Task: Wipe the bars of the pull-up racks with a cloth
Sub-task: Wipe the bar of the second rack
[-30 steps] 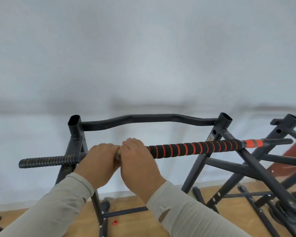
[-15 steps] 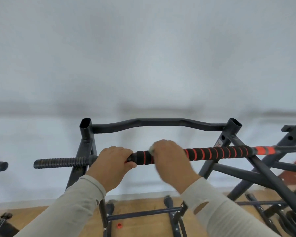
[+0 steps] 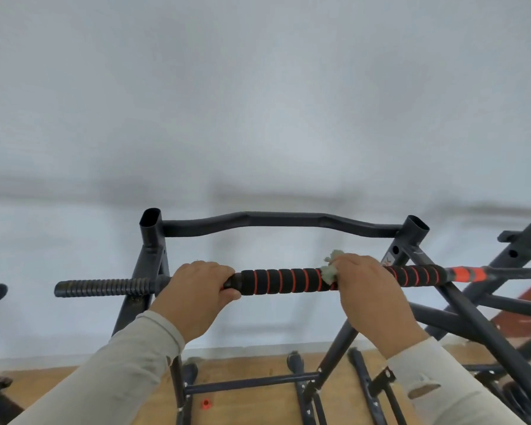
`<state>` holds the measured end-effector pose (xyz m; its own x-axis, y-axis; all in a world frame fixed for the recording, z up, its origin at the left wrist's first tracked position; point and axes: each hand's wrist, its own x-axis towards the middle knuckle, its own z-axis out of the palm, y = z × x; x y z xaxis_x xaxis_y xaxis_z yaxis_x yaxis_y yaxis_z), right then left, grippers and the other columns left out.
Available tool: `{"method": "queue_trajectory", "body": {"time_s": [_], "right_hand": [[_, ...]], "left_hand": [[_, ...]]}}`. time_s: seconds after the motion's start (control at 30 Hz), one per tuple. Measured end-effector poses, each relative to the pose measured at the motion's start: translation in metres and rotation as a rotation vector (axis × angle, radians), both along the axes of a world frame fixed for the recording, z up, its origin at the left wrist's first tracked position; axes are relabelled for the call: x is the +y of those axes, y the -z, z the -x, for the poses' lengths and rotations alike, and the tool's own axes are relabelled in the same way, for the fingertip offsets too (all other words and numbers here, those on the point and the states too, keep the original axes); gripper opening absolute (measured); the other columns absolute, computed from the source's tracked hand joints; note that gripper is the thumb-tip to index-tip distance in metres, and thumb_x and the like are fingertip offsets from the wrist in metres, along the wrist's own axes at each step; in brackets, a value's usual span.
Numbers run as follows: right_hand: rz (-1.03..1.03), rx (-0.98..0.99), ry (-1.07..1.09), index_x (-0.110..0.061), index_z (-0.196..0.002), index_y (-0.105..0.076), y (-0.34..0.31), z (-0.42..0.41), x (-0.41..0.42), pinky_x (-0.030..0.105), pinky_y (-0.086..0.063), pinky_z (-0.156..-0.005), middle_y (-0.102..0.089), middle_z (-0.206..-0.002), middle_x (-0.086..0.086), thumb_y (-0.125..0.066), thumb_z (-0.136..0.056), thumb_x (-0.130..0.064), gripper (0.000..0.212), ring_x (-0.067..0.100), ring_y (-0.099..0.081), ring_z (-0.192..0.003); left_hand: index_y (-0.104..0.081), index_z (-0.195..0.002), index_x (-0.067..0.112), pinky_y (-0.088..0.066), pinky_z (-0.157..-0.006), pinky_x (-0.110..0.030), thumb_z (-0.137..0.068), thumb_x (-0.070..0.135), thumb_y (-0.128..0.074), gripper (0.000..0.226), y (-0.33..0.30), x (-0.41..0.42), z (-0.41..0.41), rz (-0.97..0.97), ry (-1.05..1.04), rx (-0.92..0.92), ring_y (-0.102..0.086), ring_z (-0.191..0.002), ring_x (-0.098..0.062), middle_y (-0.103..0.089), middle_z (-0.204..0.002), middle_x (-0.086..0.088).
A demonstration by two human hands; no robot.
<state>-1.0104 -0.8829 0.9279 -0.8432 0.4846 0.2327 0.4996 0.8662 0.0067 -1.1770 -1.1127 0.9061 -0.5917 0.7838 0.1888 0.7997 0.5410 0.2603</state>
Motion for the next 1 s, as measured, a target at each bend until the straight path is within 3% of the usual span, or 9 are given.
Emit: {"method": "queue_trajectory", "body": {"time_s": [0.13, 0.2, 0.27, 0.33, 0.4, 0.5, 0.73, 0.83, 1.0], "right_hand": [[0.010, 0.113, 0.006, -0.025, -0.084, -0.050, -0.003, 0.009, -0.032, 0.021, -0.041, -0.067, -0.051, -0.079, -0.012, -0.060, -0.090, -0.006, 0.022, 0.009, -0.050, -0.072], [0.016, 0.207, -0.095, -0.025, -0.080, -0.048, 0.003, 0.023, -0.064, 0.021, -0.038, -0.068, -0.047, -0.077, -0.010, -0.063, -0.085, -0.004, 0.027, 0.010, -0.047, -0.071], [0.051, 0.328, -0.260, -0.020, -0.085, -0.060, 0.017, 0.037, -0.091, 0.024, -0.046, -0.086, -0.061, -0.089, -0.004, -0.060, -0.085, -0.005, 0.015, 0.015, -0.058, -0.086], [0.093, 0.363, -0.392, -0.013, -0.099, -0.069, 0.032, 0.047, -0.107, 0.032, -0.041, -0.113, -0.071, -0.109, 0.004, -0.054, -0.092, -0.009, 0.017, 0.021, -0.062, -0.115], [0.086, 0.358, -0.459, -0.012, -0.110, -0.071, 0.031, 0.046, -0.107, 0.035, -0.037, -0.119, -0.071, -0.120, 0.005, -0.056, -0.094, -0.010, 0.022, 0.021, -0.058, -0.125], [0.060, 0.334, -0.462, -0.017, -0.106, -0.073, 0.023, 0.031, -0.075, 0.034, -0.050, -0.106, -0.070, -0.124, -0.001, -0.065, -0.083, 0.002, 0.031, 0.020, -0.062, -0.119], [0.052, -0.108, 0.147, -0.028, -0.093, -0.057, -0.025, -0.014, 0.024, 0.023, -0.049, -0.072, -0.059, -0.087, -0.009, -0.065, -0.084, -0.002, 0.029, 0.012, -0.056, -0.076], [0.008, -0.081, 0.140, -0.029, -0.090, -0.064, -0.021, -0.007, 0.010, 0.023, -0.051, -0.067, -0.053, -0.078, -0.010, -0.060, -0.081, -0.001, 0.030, 0.012, -0.058, -0.071], [0.034, 0.139, -0.048, -0.027, -0.074, -0.052, 0.003, 0.033, -0.063, 0.025, -0.043, -0.061, -0.047, -0.070, -0.011, -0.054, -0.083, -0.002, 0.026, 0.012, -0.052, -0.067]], "left_hand": [[-0.058, -0.106, 0.034, -0.049, -0.092, -0.027, -0.099, 0.050, -0.053, 0.018, 0.002, 0.001, 0.000, 0.011, -0.004, -0.004, -0.059, -0.086, -0.009, -0.063, -0.091, 0.012], [-0.059, -0.105, 0.035, -0.050, -0.090, -0.027, -0.098, 0.050, -0.053, 0.018, 0.003, 0.001, 0.001, 0.011, -0.005, 0.000, -0.059, -0.084, -0.009, -0.063, -0.089, 0.013], [-0.060, -0.100, 0.036, -0.051, -0.085, -0.028, -0.098, 0.052, -0.052, 0.019, 0.003, 0.001, 0.002, 0.014, -0.007, 0.011, -0.058, -0.080, -0.008, -0.063, -0.084, 0.013], [-0.062, -0.096, 0.034, -0.052, -0.084, -0.030, -0.097, 0.054, -0.051, 0.023, 0.002, 0.001, 0.002, 0.020, -0.011, 0.009, -0.058, -0.078, -0.007, -0.063, -0.081, 0.013], [-0.063, -0.097, 0.033, -0.051, -0.085, -0.029, -0.097, 0.055, -0.050, 0.026, 0.001, 0.001, 0.001, 0.022, -0.007, 0.005, -0.058, -0.079, -0.007, -0.064, -0.082, 0.014], [-0.060, -0.103, 0.036, -0.046, -0.086, -0.025, -0.098, 0.052, -0.051, 0.019, -0.001, 0.000, -0.001, 0.020, 0.002, -0.008, -0.057, -0.083, -0.007, -0.063, -0.087, 0.015], [-0.059, -0.103, 0.033, -0.046, -0.084, -0.027, -0.100, 0.049, -0.049, 0.019, -0.002, 0.000, 0.000, 0.032, -0.006, 0.009, -0.056, -0.084, -0.010, -0.062, -0.089, 0.012], [-0.060, -0.106, 0.033, -0.046, -0.086, -0.027, -0.100, 0.049, -0.050, 0.020, -0.001, 0.000, 0.000, 0.028, -0.007, 0.003, -0.057, -0.085, -0.009, -0.063, -0.091, 0.012], [-0.060, -0.107, 0.034, -0.045, -0.086, -0.026, -0.099, 0.049, -0.051, 0.019, -0.001, 0.000, 0.000, 0.020, 0.001, 0.005, -0.057, -0.085, -0.009, -0.062, -0.090, 0.013]]}}
